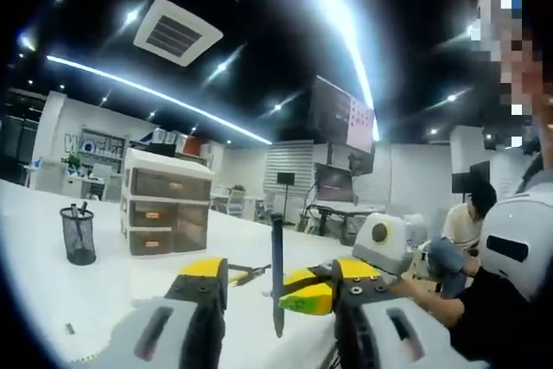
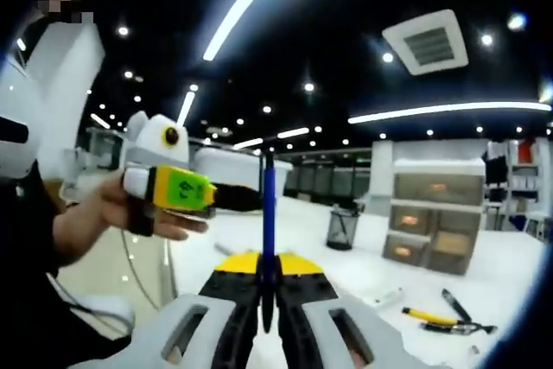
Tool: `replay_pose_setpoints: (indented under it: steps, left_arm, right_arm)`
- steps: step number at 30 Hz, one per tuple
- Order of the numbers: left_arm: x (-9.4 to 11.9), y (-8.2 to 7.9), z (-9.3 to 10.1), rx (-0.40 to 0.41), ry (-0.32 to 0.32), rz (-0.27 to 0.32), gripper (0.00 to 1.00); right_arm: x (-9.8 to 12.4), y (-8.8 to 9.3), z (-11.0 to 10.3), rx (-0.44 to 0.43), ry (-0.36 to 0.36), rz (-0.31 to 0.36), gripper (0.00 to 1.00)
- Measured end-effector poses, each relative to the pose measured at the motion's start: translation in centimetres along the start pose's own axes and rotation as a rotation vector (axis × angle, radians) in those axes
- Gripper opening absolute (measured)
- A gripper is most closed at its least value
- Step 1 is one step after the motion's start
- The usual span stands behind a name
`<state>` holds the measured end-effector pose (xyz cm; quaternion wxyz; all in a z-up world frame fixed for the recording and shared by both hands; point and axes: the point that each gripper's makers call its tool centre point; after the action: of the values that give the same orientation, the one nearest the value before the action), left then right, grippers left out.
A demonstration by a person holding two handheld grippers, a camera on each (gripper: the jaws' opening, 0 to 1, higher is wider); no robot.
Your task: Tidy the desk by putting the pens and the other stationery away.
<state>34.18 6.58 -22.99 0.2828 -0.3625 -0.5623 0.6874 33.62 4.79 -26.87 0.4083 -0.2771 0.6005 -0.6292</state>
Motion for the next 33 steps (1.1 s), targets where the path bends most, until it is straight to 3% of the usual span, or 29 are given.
replay_pose_setpoints:
  steps: [14,21,27,33]
  left_arm:
    - [-0.4,0.8,0.7,-0.037,0.042,-0.004,0.24]
    - [-0.2,0.7,0.1,-0.036,0.013,0.010,0.08]
    - [-0.1,0.6,0.1,0.006,0.013,0.031,0.07]
    - [-0.2,0.5,0.3,-0.040,0.006,0.022,0.07]
  right_arm:
    - [-0.5,0.2,-1.2,-0.021,-0.036,0.008,0.04]
    - [-0.5,0.5,-1.5,-0.026,-0.041,0.007,0.04]
    - [-0.5,0.3,-1.8,-0.029,-0.041,0.014,0.04]
    - [-0.6,0.3,-2.0,-0.022,-0.043,0.019,0.05]
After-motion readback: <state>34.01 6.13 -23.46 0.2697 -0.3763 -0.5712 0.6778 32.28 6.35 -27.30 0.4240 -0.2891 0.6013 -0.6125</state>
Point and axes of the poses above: the point that each gripper's makers call its tool centre point, and the gripper's own axes: x roughly backward along the fingers, z roughly to its right, y roughly out of its underside, and after that the axes turned 4 degrees about z, right-handed
